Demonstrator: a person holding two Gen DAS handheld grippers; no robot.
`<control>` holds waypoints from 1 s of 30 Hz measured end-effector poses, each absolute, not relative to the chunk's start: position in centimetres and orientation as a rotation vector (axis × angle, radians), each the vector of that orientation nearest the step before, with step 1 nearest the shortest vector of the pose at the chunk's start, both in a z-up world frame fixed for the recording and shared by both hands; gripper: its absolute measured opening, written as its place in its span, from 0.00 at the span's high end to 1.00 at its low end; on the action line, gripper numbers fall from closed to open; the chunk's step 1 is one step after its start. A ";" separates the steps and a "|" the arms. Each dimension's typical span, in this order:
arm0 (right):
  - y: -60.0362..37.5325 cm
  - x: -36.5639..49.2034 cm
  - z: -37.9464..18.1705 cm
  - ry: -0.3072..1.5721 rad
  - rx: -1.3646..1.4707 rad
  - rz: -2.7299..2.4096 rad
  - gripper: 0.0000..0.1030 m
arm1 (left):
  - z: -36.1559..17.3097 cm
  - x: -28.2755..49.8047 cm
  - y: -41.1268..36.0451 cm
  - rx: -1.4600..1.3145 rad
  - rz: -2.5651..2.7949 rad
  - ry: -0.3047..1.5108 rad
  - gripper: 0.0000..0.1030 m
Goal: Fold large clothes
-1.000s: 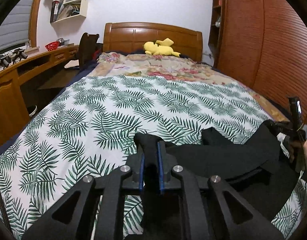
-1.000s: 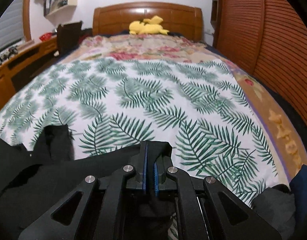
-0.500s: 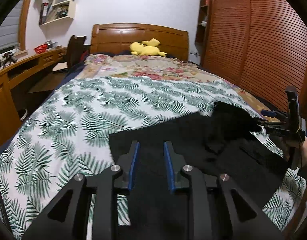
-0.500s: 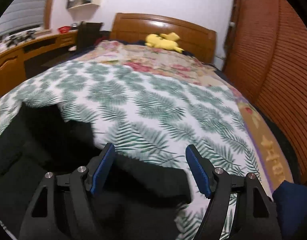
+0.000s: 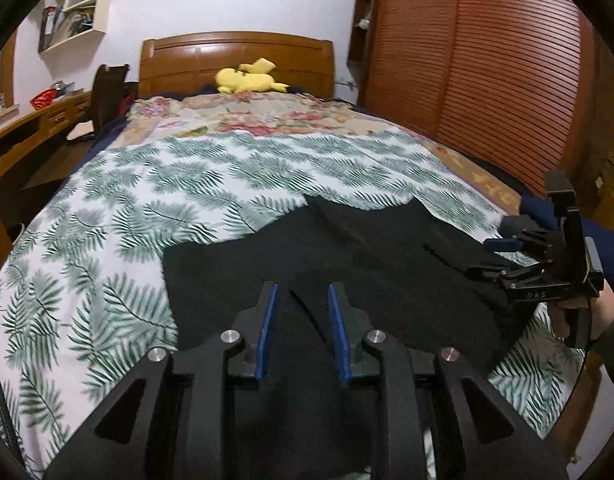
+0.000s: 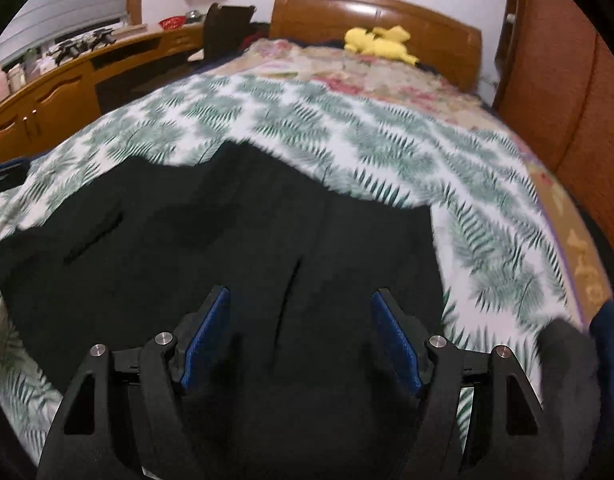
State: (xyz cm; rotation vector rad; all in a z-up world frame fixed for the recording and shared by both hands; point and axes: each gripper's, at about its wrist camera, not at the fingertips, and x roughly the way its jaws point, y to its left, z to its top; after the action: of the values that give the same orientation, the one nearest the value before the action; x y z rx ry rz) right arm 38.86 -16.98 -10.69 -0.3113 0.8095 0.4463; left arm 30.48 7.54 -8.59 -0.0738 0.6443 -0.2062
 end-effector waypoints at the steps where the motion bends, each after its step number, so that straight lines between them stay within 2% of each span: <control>1: -17.2 38.2 -11.1 0.824 -0.316 0.453 0.31 | -8.9 30.1 7.0 -0.069 -0.216 0.652 0.77; 8: -18.7 36.1 -15.5 0.986 -0.306 0.465 0.32 | -10.0 28.1 4.0 -0.047 -0.270 0.695 0.77; 14: -18.7 34.8 -15.0 0.938 -0.316 0.429 0.33 | -11.0 26.1 2.7 -0.041 -0.281 0.715 0.76; 22: -17.0 32.1 -11.2 0.780 -0.234 0.471 0.33 | -13.4 25.3 4.6 -0.089 -0.253 0.786 0.75; 30: -11.3 30.7 -10.8 0.783 -0.234 0.603 0.33 | -14.9 25.3 5.5 -0.104 -0.253 0.837 0.75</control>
State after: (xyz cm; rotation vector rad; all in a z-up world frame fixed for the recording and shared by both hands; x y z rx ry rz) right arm 30.69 -11.26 -10.83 -0.2339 0.7833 0.6027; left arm 25.28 5.47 -14.94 -0.1041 0.8373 -0.2526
